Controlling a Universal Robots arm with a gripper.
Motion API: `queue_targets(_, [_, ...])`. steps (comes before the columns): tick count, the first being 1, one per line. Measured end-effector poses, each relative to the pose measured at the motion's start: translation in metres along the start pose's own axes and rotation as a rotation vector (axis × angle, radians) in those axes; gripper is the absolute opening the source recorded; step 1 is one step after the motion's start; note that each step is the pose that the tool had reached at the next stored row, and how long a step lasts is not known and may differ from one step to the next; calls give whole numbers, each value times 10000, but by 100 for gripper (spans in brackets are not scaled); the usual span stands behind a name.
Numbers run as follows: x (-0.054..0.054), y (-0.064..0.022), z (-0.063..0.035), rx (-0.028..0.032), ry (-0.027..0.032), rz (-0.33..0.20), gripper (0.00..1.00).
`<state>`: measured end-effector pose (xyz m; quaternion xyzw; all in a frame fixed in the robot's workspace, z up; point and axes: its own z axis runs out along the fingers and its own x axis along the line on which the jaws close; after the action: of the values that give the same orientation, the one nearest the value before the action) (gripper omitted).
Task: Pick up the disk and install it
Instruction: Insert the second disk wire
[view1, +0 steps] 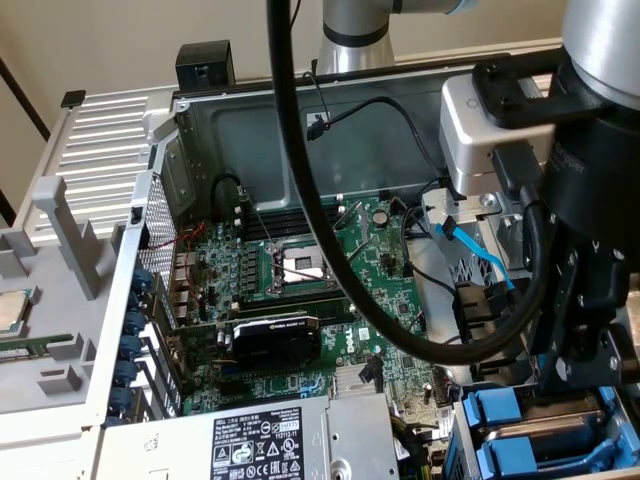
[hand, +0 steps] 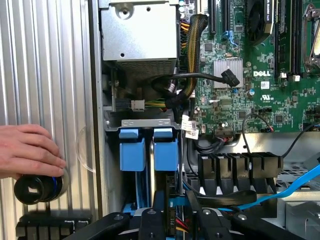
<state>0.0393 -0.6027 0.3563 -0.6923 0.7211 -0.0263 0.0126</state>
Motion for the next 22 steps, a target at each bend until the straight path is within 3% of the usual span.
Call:
queue_targets(7, [0,0,0,0,-1,0,31])
queue_targets(10, [0,0,0,0,1,0,16])
queue_targets(11, [-8,0,-1,1,18,-1,16])
queue_targets(12, [-20,0,-2,4,92,-12,11])
queue_targets(22, [-21,1,0,46,2,-1774,11])
